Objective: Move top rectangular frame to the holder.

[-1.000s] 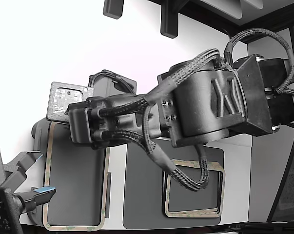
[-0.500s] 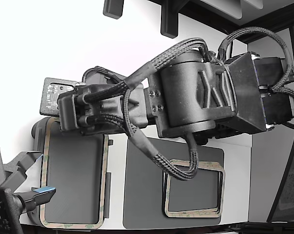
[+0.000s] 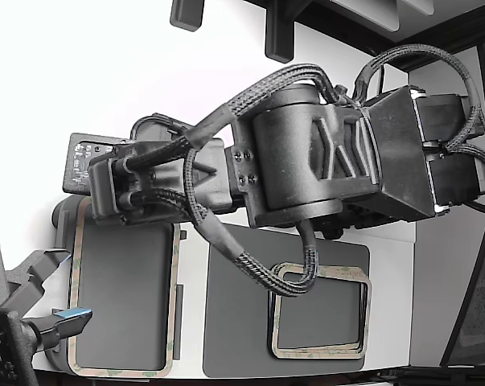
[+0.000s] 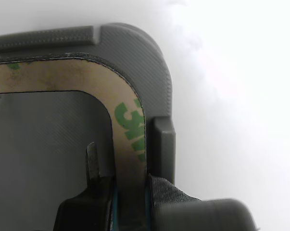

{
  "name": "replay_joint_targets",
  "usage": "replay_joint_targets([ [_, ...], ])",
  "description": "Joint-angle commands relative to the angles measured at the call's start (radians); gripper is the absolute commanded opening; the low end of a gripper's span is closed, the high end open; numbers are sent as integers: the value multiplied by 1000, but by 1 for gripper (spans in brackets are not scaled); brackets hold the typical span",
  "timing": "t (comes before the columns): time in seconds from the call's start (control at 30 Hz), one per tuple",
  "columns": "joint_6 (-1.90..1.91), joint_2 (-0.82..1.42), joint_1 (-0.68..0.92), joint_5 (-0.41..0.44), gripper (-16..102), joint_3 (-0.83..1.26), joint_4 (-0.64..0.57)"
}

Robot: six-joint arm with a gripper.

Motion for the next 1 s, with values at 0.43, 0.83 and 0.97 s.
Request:
replay_joint_targets([
  [0.43, -17, 15, -28, -2, -11, -14, 9],
  [0.83, -14, 11, -26, -2, -11, -8, 9],
  [0.97, -20, 5, -26, -3, -11, -11, 8],
])
